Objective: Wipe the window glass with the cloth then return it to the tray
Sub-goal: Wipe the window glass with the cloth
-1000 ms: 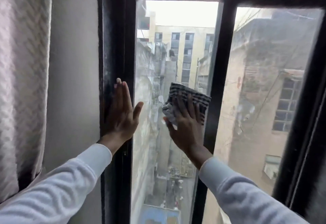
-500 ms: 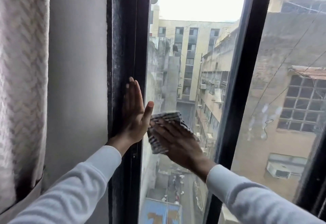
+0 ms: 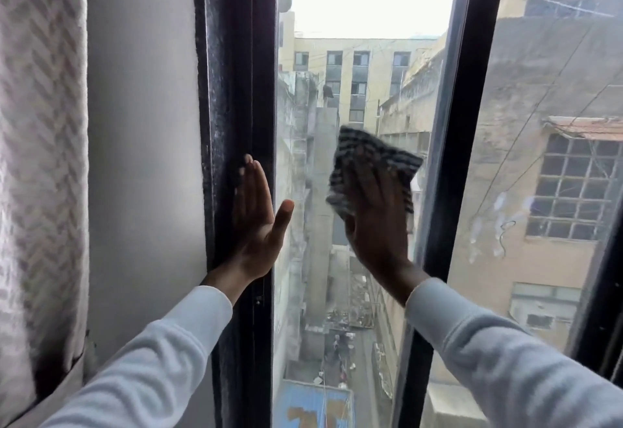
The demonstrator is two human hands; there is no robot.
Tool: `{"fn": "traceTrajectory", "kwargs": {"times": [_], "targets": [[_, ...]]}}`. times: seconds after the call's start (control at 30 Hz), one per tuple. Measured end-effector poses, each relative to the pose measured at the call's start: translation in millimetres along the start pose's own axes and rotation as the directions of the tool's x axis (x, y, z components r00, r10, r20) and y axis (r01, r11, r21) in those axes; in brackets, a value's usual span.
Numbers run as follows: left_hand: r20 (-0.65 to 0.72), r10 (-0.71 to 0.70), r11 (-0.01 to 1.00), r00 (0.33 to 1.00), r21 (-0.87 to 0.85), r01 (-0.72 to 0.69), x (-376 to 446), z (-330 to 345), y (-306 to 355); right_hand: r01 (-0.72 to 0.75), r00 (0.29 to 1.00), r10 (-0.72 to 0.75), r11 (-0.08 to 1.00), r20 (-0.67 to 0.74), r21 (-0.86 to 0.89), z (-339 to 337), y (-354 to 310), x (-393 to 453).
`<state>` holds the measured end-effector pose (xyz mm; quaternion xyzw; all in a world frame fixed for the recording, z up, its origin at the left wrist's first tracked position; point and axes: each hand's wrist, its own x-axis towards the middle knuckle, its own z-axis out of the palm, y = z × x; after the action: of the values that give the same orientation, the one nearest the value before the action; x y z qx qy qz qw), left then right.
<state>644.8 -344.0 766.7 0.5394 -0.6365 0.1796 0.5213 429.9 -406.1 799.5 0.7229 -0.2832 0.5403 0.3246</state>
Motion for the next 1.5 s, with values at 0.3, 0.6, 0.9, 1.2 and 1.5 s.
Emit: {"fn": "traceTrajectory", "kwargs": {"times": [0.3, 0.6, 0.9, 1.2, 1.5], "targets": [[-0.005, -0.004, 0.998, 1.000, 0.069, 0.005, -1, 1, 1, -0.069, 0.996, 0.070, 0.997, 0.052, -0.021, -12, 8, 13], [-0.105, -0.032, 0.999, 0.994, -0.038, 0.028, -4, -3, 8, 0.083, 0.986, -0.073, 0.995, 0.148, -0.060, -18, -1, 0], [-0.120, 0.074, 0.990, 0.990, 0.128, -0.059, -1, -7, 74, 0.051, 0.994, -0.061, 0.992, 0.088, 0.118, -99, 56, -71], [0.373, 0.388, 0.701, 0.843, 0.475, -0.532, -5, 96, 172, -0.116, 0.969, 0.152, 0.976, 0.193, -0.187, -88, 195, -126], [0.322, 0.363, 0.589, 0.874, 0.648, -0.483, -13, 117, 174, -0.180, 0.973, 0.207, 0.958, 0.104, -0.222, -76, 206, -173]]}}
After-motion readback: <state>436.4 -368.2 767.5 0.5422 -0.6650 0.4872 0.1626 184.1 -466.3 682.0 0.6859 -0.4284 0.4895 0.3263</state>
